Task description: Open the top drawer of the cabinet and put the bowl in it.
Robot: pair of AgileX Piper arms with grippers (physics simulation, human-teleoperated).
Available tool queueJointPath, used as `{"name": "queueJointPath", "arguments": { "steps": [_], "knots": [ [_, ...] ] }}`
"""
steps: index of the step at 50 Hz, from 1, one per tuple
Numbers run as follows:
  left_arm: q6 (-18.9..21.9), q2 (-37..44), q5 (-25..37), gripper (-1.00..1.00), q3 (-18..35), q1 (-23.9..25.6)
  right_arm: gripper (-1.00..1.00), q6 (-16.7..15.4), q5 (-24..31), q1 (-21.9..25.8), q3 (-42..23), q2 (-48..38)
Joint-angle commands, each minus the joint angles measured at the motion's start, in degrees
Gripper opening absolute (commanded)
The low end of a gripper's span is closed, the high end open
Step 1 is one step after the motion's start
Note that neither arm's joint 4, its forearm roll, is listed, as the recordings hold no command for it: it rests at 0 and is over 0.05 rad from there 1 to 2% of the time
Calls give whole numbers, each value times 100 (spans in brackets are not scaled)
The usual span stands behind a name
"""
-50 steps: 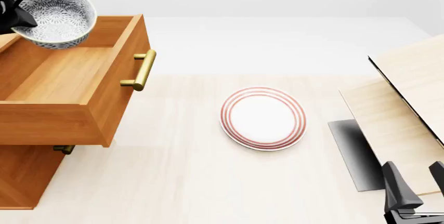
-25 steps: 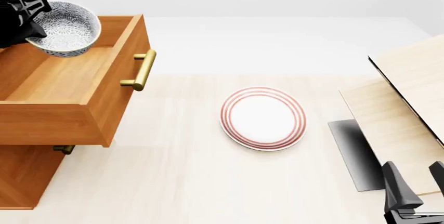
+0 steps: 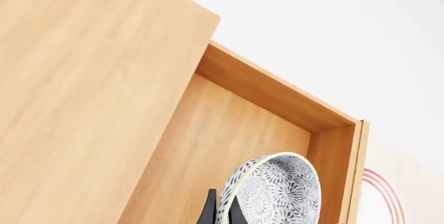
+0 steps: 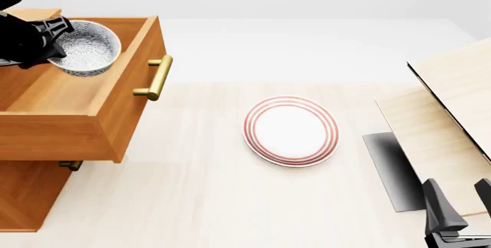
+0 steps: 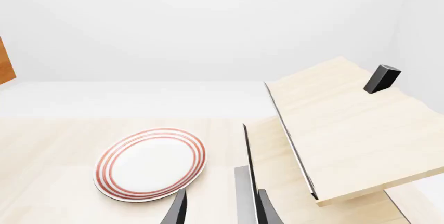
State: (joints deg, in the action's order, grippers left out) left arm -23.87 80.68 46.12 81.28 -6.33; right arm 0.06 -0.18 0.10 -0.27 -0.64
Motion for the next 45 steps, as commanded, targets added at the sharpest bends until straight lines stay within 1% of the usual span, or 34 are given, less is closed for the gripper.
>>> {"name": "queueJointPath", "arguments": {
  "steps": [1, 9, 15, 22, 23, 24, 25, 31, 45],
  "knots": [
    [42, 170, -234, -100, -118, -27, 100, -3, 5, -5, 4, 11],
    [33, 259, -317, -100, -162, -15, 100, 0, 5, -2, 4, 13],
    [102, 282, -311, -100, -166, -102, 100, 0, 5, -4, 4, 13],
    [53, 268, -317, -100, -167, -121, 100, -3, 5, -2, 3, 15],
    [7, 251, -344, 100, -179, -156, 100, -2, 5, -3, 4, 13],
    [-43, 226, -353, 100, -218, -83, 100, 0, 5, -4, 4, 14],
    [52, 263, -303, 100, -168, -96, 100, -2, 5, -2, 4, 10],
    [18, 181, -248, 100, -145, -135, 100, -1, 5, -4, 4, 11],
    [133, 108, -28, 100, 30, -146, 100, -4, 5, -1, 3, 14]
  ]
}}
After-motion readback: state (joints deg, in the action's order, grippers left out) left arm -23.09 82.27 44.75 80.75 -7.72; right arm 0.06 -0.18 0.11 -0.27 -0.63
